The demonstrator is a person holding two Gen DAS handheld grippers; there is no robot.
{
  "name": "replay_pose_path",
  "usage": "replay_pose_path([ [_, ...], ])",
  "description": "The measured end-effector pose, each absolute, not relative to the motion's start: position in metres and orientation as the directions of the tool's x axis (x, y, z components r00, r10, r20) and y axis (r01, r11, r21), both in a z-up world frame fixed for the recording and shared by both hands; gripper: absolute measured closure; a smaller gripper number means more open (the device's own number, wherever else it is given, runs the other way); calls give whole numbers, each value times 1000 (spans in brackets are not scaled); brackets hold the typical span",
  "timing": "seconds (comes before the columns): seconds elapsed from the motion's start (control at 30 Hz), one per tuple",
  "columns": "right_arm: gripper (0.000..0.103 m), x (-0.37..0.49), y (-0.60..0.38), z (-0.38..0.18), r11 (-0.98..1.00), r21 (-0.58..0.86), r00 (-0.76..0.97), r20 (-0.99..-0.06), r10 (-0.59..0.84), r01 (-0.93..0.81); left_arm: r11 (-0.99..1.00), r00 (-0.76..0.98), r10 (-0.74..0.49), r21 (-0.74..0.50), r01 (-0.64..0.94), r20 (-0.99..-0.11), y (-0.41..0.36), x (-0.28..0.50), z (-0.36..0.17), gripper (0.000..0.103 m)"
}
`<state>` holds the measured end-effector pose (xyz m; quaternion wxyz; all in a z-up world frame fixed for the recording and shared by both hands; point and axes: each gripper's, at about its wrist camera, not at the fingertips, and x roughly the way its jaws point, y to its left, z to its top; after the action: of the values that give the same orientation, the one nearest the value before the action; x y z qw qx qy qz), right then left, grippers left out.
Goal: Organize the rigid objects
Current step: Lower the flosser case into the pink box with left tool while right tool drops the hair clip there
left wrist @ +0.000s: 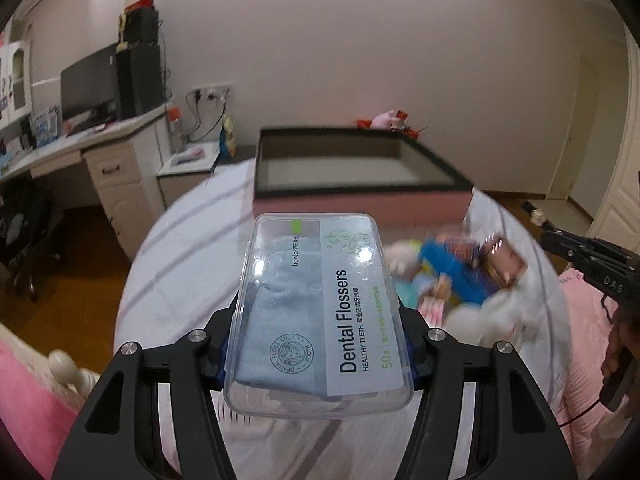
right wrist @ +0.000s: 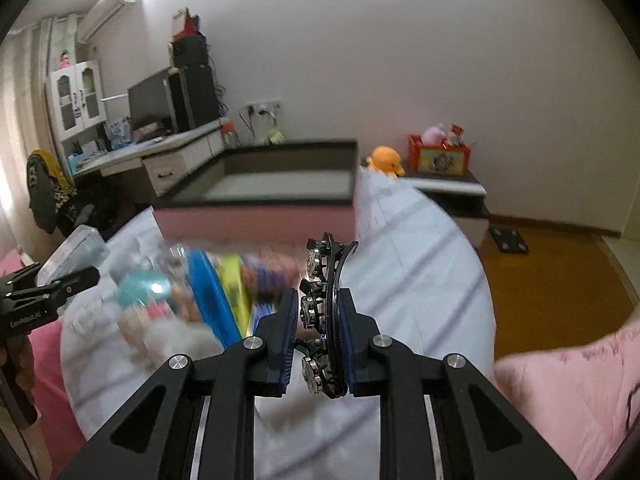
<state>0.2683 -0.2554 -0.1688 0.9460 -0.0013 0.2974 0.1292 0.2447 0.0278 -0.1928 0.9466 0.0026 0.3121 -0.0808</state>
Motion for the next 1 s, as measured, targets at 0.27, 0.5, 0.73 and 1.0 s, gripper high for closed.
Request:
replay_pose_path([
  [0.27, 83, 350, -216, -135, 942, 65, 769, -561, 307, -329, 971, 783, -189, 8, 241, -593, 0, 340, -148, 41],
  [0.5, 83, 441, -186, -150, 942, 85, 692, -658, 298, -324, 969, 691, -161, 21, 248, -704, -21, 446, -168, 41],
  [0.73, 83, 494, -176, -185, 945, 109, 607, -742, 285, -310, 972, 603, -100, 52, 230, -791, -29, 492, -208, 41],
  [1.0, 64, 499, -179, -186, 946, 131, 582, -760, 288, -298, 976, 604, -79, 61, 208, -793, -27, 495, -210, 18],
])
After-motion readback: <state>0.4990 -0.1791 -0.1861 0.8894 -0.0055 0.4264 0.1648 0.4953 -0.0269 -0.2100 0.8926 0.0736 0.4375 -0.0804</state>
